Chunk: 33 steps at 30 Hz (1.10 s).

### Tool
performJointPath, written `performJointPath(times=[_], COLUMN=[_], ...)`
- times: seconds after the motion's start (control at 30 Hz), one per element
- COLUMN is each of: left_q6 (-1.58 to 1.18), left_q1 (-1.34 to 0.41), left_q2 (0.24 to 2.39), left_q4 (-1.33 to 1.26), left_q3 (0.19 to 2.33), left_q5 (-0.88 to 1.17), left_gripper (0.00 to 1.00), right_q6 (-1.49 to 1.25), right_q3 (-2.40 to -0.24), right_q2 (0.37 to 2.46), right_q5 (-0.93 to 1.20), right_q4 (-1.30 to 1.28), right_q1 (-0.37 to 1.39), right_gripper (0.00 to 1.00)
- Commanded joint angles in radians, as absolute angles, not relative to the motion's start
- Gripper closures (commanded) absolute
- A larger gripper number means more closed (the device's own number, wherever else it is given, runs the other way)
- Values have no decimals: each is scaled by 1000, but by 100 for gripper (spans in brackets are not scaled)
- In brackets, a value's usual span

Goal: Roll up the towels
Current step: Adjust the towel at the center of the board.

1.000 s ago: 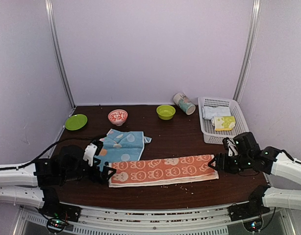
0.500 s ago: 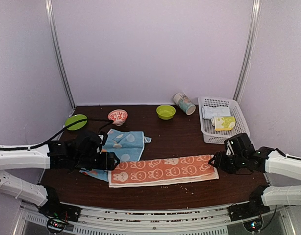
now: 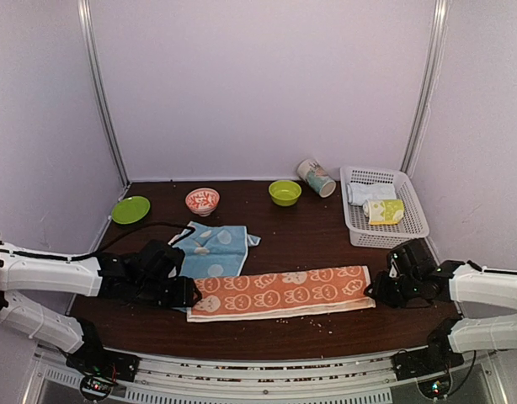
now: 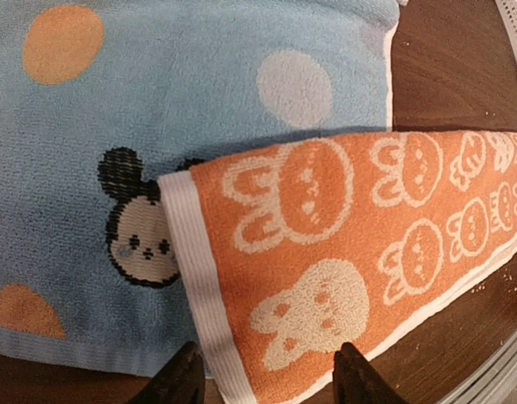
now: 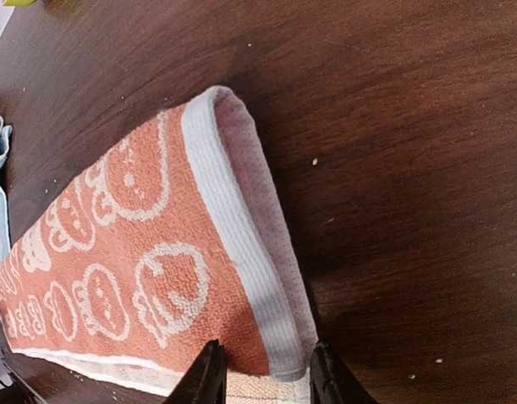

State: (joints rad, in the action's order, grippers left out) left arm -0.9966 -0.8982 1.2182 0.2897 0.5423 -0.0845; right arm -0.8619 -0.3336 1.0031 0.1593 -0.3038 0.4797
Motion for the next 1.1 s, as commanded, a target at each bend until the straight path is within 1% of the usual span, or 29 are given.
performJointPath(times=[0.0, 0.17, 0.27, 0.4, 0.6, 0.63, 0.7, 0.73, 0.77, 0.83, 0.93, 1.07], left_q6=[-1004, -1003, -1001, -1000, -996, -995, -993, -991, -990, -988, -989, -989], left_q1=[-894, -894, -894, -894, -894, -894, -894, -894, -894, -894, -894, -894], left_q2=[1242, 1249, 1250, 1251, 1235, 1234, 1235, 1236, 1238, 1242, 1241, 1235], left_q4=[238, 239, 239, 244, 271, 276, 282, 284, 285, 286, 288, 290], left_q3=[536, 535, 535, 535, 541, 541, 545, 548, 549, 551, 551, 544], left_q5=[-66, -67, -67, -69, -82, -85, -89, -90, -90, -91, -87, -89], left_gripper=[47, 48, 48, 49, 51, 51, 49, 48, 48, 47, 47, 47], right_q6=[-865, -862, -861, -850, -818, -814, -810, -810, -811, -813, -809, -778], right_q3=[-327, -328, -330, -338, -361, -363, -364, -364, -364, -372, -387, -405], right_q2=[1010, 1000, 991, 980, 938, 937, 945, 952, 960, 974, 984, 1016], right_q5=[162, 161, 164, 170, 171, 163, 151, 147, 144, 130, 125, 154], right_q4=[-279, -289, -296, -314, -390, -401, -400, -393, -384, -364, -328, -273], right_q1=[474, 473, 474, 474, 474, 474, 474, 474, 473, 470, 452, 406], right_gripper=[68, 78, 85, 100, 100, 97, 75, 69, 64, 59, 56, 53])
